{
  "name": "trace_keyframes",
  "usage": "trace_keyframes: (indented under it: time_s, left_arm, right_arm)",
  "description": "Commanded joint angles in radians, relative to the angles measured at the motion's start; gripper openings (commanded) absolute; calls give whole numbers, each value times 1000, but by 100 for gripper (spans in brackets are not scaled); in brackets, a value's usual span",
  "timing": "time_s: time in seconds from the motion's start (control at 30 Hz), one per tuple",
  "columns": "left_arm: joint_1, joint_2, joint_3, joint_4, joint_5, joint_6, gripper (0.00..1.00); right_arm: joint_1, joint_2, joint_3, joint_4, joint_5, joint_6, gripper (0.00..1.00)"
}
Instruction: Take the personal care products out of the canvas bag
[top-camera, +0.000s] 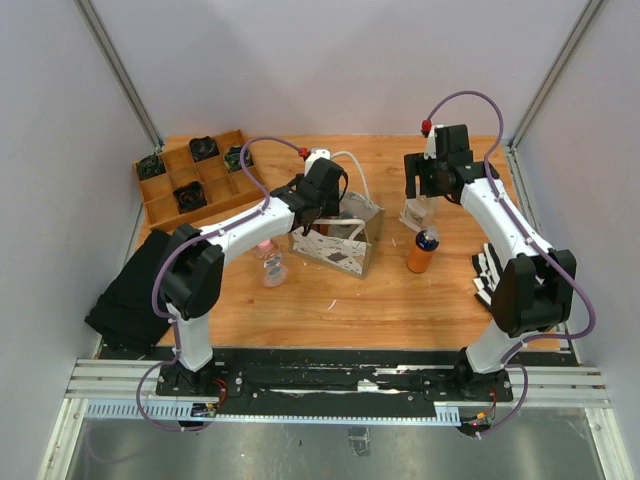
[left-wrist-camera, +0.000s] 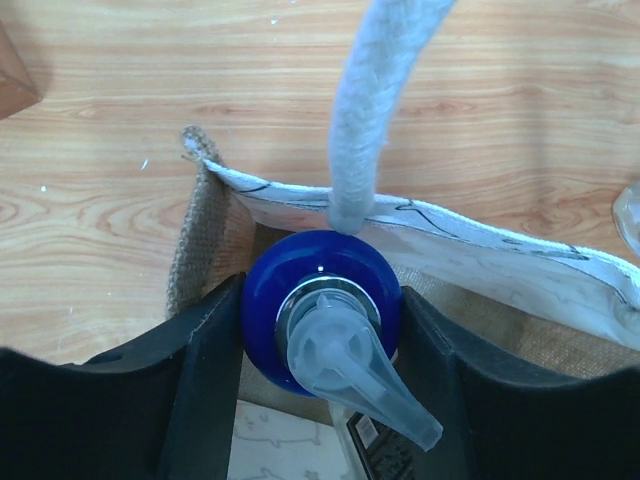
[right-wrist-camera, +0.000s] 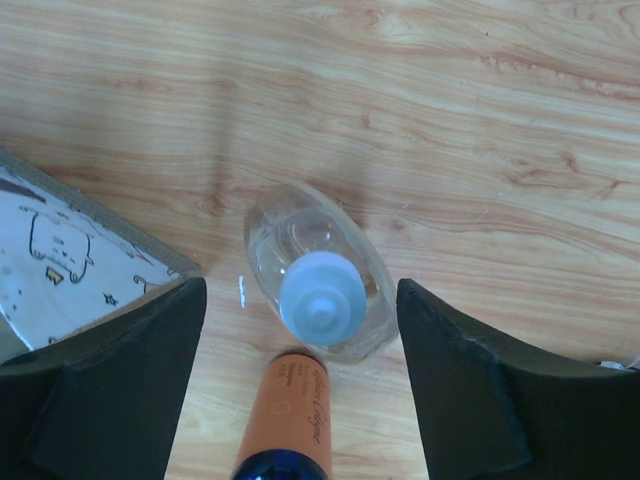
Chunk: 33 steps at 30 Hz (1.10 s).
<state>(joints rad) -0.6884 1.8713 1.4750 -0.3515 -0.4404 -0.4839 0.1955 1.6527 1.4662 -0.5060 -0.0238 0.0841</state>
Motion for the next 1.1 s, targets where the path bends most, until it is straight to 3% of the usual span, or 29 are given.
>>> trace_keyframes:
  time_s: [0.0, 0.17, 0.33, 0.53, 1.07]
  left_arm:
    - [6, 32, 20, 36, 29, 4, 42]
    - [6, 32, 42, 1, 33, 5, 2]
    - [6, 32, 105, -61, -1, 26, 0]
    - [6, 34, 278, -168, -28, 66, 1]
    - [36, 41, 772, -455, -132, 111, 0]
  right_arm:
    - [0, -108, -35, -25, 13, -1, 78]
    - [70, -274, -78, -31, 1, -7, 78]
    - [177, -355, -93, -54, -125, -22, 76]
    - [300, -304, -104, -77, -203, -53, 76]
    - [385, -220, -184, 125, -262, -63, 76]
